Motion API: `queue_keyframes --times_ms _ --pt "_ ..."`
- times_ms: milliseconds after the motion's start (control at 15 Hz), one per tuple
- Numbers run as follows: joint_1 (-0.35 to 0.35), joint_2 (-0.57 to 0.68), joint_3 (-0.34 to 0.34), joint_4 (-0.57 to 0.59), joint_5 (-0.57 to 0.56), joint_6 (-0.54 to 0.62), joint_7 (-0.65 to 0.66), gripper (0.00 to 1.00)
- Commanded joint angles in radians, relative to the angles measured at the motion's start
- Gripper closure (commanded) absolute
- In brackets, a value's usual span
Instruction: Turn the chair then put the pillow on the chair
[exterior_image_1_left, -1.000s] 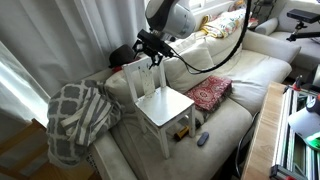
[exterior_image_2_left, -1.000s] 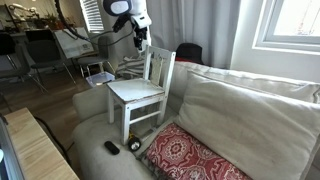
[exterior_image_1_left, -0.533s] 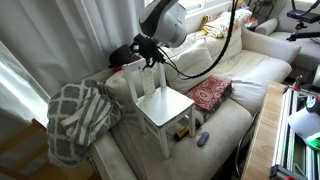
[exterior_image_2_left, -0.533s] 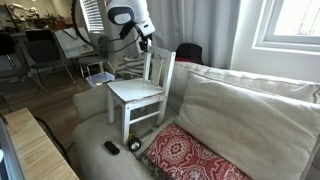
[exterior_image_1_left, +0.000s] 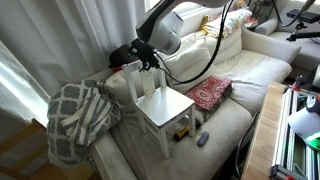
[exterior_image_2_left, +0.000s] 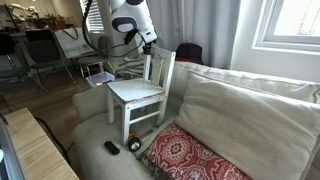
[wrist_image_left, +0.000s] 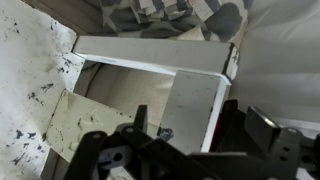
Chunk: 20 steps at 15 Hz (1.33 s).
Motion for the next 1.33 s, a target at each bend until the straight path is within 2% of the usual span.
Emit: queue_keyframes --times_ms 0,67,267,400,867,1067,1267 --pt "-0.036 0.084 0.064 0.062 0.01 0.054 -0.032 0.0" --pt "-0.057 0.107 0.099 0.08 0.009 0.063 -0.047 0.0" --pt "-0.079 0.154 0.14 0.11 0.0 0.092 -0.055 0.01" --pt "-0.094 0.178 0.167 0.126 -0.005 0.112 -0.06 0.25" --pt "-0.144 0.244 0.253 0.165 -0.025 0.152 -0.092 0.8" --pt "-0.164 0.257 0.281 0.163 -0.032 0.159 -0.113 0.95" --pt "-0.185 0.213 0.296 0.109 -0.029 0.135 -0.136 0.95"
